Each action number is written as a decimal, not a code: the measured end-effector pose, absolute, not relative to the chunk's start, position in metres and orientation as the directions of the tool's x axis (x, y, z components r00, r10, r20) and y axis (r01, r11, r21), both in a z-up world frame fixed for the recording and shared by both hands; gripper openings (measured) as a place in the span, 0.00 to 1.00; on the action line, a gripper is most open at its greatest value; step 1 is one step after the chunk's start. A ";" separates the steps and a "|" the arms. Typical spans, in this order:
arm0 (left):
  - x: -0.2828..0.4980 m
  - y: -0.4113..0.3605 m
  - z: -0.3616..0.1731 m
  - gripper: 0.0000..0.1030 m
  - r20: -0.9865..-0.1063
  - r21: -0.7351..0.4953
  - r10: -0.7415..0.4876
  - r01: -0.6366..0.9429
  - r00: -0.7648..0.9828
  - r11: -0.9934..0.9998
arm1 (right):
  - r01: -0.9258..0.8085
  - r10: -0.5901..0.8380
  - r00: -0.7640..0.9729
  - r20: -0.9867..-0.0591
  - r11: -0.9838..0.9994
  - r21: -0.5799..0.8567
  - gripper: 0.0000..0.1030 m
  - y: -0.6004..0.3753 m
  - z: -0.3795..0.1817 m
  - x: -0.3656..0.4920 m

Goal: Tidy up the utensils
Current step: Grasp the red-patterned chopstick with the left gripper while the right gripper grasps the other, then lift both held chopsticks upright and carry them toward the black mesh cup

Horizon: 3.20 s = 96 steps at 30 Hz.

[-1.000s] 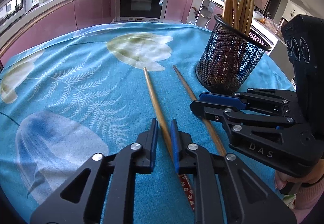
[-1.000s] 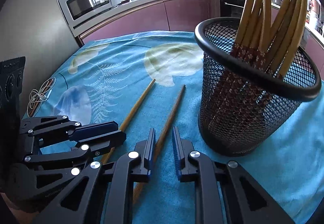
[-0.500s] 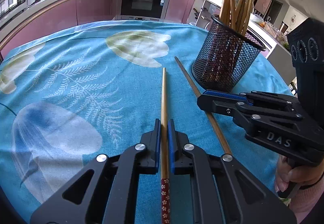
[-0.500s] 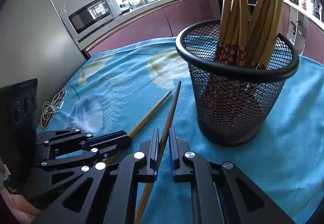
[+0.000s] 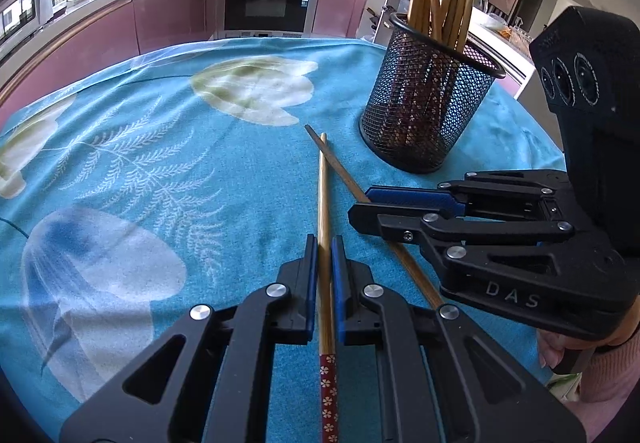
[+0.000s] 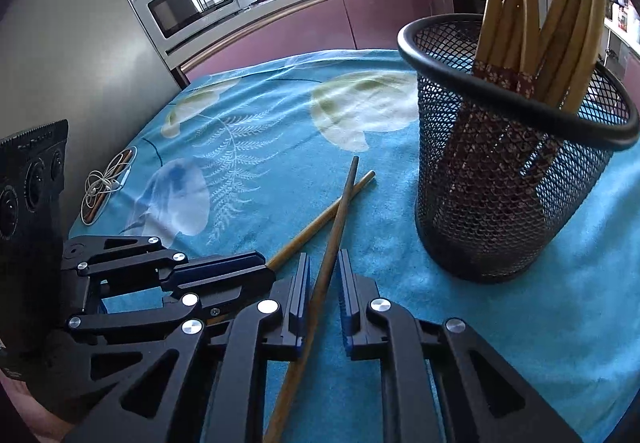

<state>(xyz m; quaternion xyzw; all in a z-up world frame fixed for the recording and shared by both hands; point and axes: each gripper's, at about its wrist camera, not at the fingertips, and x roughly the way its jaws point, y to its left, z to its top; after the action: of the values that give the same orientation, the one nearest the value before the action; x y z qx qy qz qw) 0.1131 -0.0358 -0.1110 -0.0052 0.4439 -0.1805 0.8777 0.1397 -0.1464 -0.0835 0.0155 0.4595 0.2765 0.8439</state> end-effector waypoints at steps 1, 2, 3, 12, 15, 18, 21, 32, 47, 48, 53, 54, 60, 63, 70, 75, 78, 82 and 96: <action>0.114 -0.036 -0.111 0.08 -0.778 -0.166 -0.320 0.314 0.541 0.935 | -0.453 0.481 0.426 -0.767 0.847 0.279 0.12 -0.146 -0.084 0.140; 0.114 -0.037 -0.112 0.08 -0.778 -0.165 -0.319 0.313 0.542 0.935 | -0.451 0.481 0.428 -0.765 0.847 0.281 0.11 -0.147 -0.084 0.140; 0.114 -0.037 -0.112 0.08 -0.778 -0.166 -0.318 0.310 0.543 0.936 | -0.448 0.486 0.427 -0.762 0.846 0.288 0.10 -0.148 -0.084 0.139; 0.111 -0.038 -0.108 0.08 -0.770 -0.164 -0.316 0.306 0.555 0.938 | -0.463 0.521 0.453 -0.724 0.831 0.308 0.09 -0.158 -0.069 0.130; 0.107 -0.038 -0.104 0.08 -0.762 -0.164 -0.319 0.309 0.564 0.937 | -0.472 0.532 0.462 -0.710 0.825 0.311 0.08 -0.160 -0.064 0.126; 0.105 -0.038 -0.099 0.08 -0.754 -0.165 -0.324 0.311 0.572 0.936 | -0.479 0.547 0.471 -0.693 0.818 0.320 0.08 -0.164 -0.060 0.120; 0.102 -0.038 -0.095 0.08 -0.746 -0.167 -0.328 0.314 0.580 0.935 | -0.483 0.554 0.479 -0.681 0.814 0.323 0.08 -0.166 -0.055 0.115; 0.093 -0.036 -0.078 0.07 -0.714 -0.182 -0.350 0.322 0.606 0.929 | -0.489 0.573 0.519 -0.634 0.807 0.330 0.06 -0.179 -0.037 0.102; 0.092 -0.034 -0.082 0.07 -0.724 -0.193 -0.352 0.316 0.594 0.929 | -0.402 0.427 0.500 -0.753 0.885 0.235 0.20 -0.176 -0.071 0.120; 0.093 -0.034 -0.082 0.07 -0.724 -0.194 -0.352 0.314 0.593 0.929 | -0.403 0.419 0.494 -0.762 0.887 0.227 0.21 -0.174 -0.074 0.121; 0.093 -0.034 -0.083 0.07 -0.725 -0.193 -0.348 0.311 0.594 0.931 | -0.403 0.366 0.513 -0.777 0.901 0.158 0.16 -0.164 -0.084 0.122; 0.093 -0.033 -0.083 0.07 -0.726 -0.194 -0.348 0.308 0.594 0.931 | -0.402 0.369 0.514 -0.775 0.901 0.162 0.09 -0.164 -0.084 0.122; 0.093 -0.030 -0.083 0.07 -0.723 -0.200 -0.350 0.305 0.596 0.931 | -0.394 0.430 0.514 -0.742 0.887 0.242 0.07 -0.177 -0.080 0.118; 0.093 -0.030 -0.082 0.07 -0.720 -0.202 -0.353 0.307 0.598 0.930 | -0.414 0.489 0.525 -0.696 0.862 0.292 0.07 -0.185 -0.069 0.112; 0.091 -0.030 -0.077 0.07 -0.710 -0.204 -0.358 0.310 0.607 0.929 | -0.454 0.540 0.559 -0.629 0.834 0.312 0.06 -0.194 -0.043 0.096; 0.089 -0.030 -0.072 0.07 -0.702 -0.205 -0.362 0.314 0.613 0.927 | -0.464 0.554 0.576 -0.601 0.827 0.318 0.06 -0.197 -0.030 0.091; 0.087 -0.029 -0.070 0.07 -0.697 -0.207 -0.366 0.316 0.617 0.926 | -0.466 0.563 0.582 -0.587 0.822 0.326 0.06 -0.198 -0.026 0.089; 0.086 -0.028 -0.067 0.07 -0.690 -0.208 -0.370 0.318 0.622 0.925 | -0.467 0.571 0.590 -0.571 0.818 0.336 0.05 -0.202 -0.022 0.087; 0.077 -0.028 -0.047 0.07 -0.654 -0.222 -0.400 0.341 0.643 0.913 | -0.465 0.571 0.640 -0.514 0.821 0.333 0.05 -0.214 -0.004 0.083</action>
<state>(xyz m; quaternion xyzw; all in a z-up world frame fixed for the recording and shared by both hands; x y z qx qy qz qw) 0.0768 -0.0284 -0.0470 -0.0393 0.3698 -0.2046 0.9054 0.0828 -0.2136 -0.0039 0.0851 0.3120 0.2872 0.9016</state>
